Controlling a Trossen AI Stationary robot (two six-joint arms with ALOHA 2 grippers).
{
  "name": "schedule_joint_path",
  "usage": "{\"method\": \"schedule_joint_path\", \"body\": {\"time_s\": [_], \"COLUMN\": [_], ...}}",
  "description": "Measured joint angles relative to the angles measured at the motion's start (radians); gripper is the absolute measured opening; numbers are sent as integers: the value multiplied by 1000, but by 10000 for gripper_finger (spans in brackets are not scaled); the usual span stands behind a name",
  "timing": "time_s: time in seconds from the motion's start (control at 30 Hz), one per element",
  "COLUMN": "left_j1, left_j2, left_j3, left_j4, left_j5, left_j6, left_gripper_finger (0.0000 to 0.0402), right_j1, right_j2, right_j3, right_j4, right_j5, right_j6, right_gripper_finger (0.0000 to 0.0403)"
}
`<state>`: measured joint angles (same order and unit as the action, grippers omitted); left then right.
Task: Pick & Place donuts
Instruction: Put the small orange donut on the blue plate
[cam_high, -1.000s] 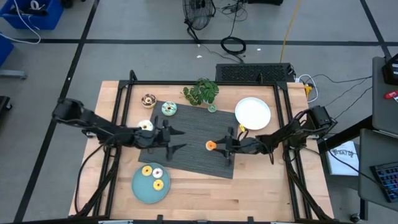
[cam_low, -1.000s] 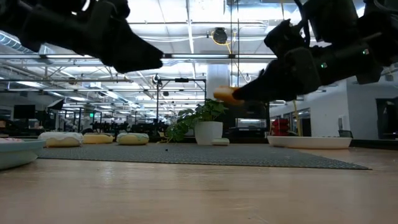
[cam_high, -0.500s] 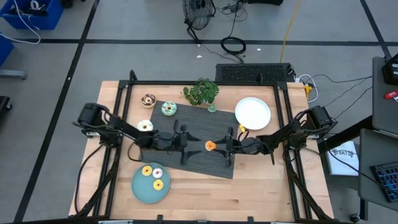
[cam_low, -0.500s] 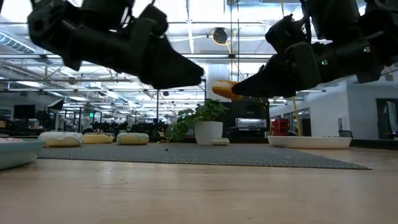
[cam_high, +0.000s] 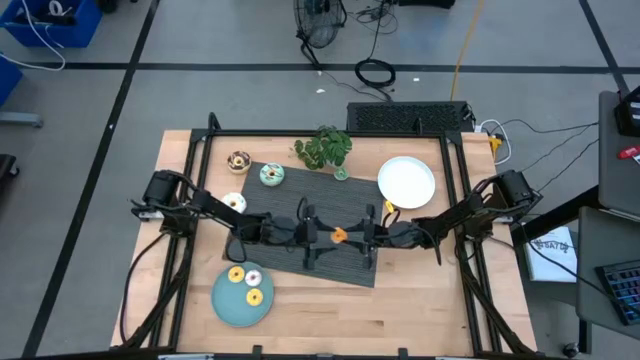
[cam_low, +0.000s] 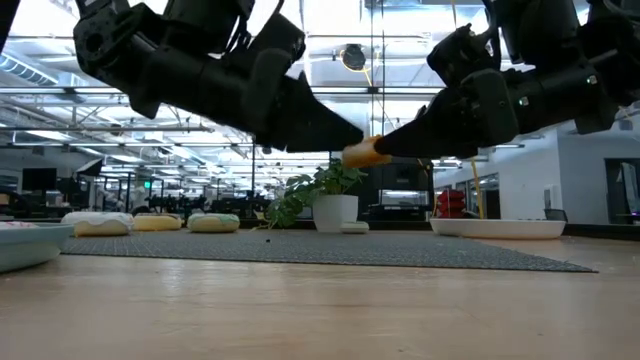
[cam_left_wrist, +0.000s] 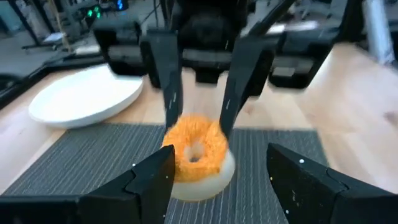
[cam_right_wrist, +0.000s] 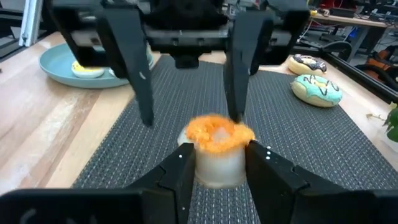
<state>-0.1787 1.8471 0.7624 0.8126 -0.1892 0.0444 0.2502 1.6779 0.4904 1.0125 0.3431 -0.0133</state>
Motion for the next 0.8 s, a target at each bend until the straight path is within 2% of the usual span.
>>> {"method": "schedule_joint_path", "body": {"time_s": [0.23, 0.8], "left_j1": [1, 1], "left_j2": [-1, -1], "left_j3": [-1, -1], "left_j4": [-27, -28], "left_j5": [-70, -74], "left_j6": [3, 20], "left_gripper_finger": [253, 253], "right_j1": [1, 1], "right_j2": [0, 0], "right_j3": [0, 0], "right_j4": [11, 8], "right_j5": [-4, -5], "right_j6": [1, 1], "right_gripper_finger": [125, 125]}}
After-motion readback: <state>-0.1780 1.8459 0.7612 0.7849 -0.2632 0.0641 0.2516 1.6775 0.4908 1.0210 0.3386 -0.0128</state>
